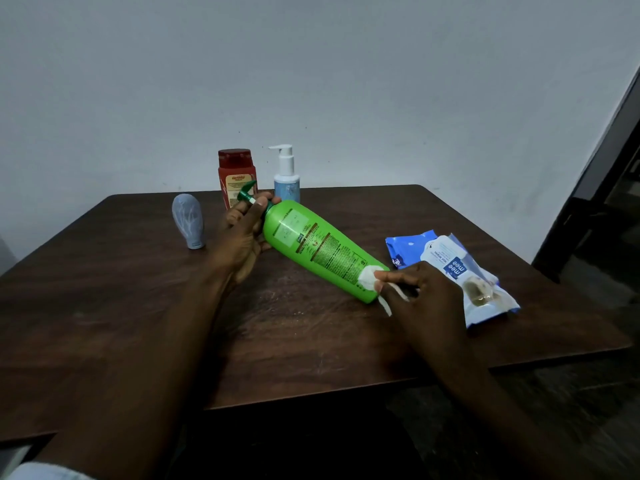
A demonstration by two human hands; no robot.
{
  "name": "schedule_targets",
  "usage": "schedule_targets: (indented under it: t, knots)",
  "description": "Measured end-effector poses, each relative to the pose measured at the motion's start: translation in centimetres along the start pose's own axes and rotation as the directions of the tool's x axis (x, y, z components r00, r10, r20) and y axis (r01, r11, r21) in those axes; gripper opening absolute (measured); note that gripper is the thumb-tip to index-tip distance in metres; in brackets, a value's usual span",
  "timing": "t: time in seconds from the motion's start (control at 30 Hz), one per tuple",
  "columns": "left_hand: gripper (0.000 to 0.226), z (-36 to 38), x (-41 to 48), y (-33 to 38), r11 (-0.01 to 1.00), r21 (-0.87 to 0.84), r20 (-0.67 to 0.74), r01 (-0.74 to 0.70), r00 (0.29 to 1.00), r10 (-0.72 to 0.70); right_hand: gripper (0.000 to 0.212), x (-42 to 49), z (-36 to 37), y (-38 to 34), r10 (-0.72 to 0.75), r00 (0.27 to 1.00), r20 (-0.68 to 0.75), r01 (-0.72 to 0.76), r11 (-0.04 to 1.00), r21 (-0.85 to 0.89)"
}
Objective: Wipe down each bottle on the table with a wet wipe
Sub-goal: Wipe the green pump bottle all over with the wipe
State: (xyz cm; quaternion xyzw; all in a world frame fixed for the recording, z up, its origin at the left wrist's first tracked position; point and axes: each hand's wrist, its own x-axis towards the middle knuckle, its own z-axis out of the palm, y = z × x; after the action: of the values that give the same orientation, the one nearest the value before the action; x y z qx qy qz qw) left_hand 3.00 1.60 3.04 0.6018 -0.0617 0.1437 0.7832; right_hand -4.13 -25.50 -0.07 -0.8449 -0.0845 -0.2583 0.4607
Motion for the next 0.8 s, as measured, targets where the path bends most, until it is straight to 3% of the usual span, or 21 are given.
schedule_targets:
  t: [0.2,0.4,0.6,0.7,0.8]
  knots:
    - [0.020,0.8,-0.2,-0.4,0.999,-0.053,-0.182,0.010,0.983,-0.019,0.018,-0.2,0.2,-0.1,-0.009,1.000,-0.002,0.009,0.998,0.063]
    - [0.033,0.9,-0.1,-0.3,0.993,-0.117,-0.372,-0.011,0.927,-0.033,0.017,0.1,-0.3,-2.5,-0.056,0.992,-0.110,0.082,0.964,0.253]
    - [0.032,1.4,-0.3,-0.5,0.963,-0.266,-0.523,-0.047,0.846,-0.104,0.015,1.8,-0.6,-5.3,0.002,0.999,-0.054,0.018,0.931,0.364]
    - [0.032,1.3,0.0,-0.5,0.935,-0.353,-0.548,-0.040,0.818,-0.173,0.016,1.6,-0.7,-6.5,-0.074,0.990,-0.120,0.112,0.931,0.347]
    - [0.030,1.1,0.3,-0.7,0.902,-0.431,-0.546,-0.016,0.800,-0.247,0.023,0.6,-0.4,-7.3,-0.261,0.943,-0.206,0.304,0.928,0.216]
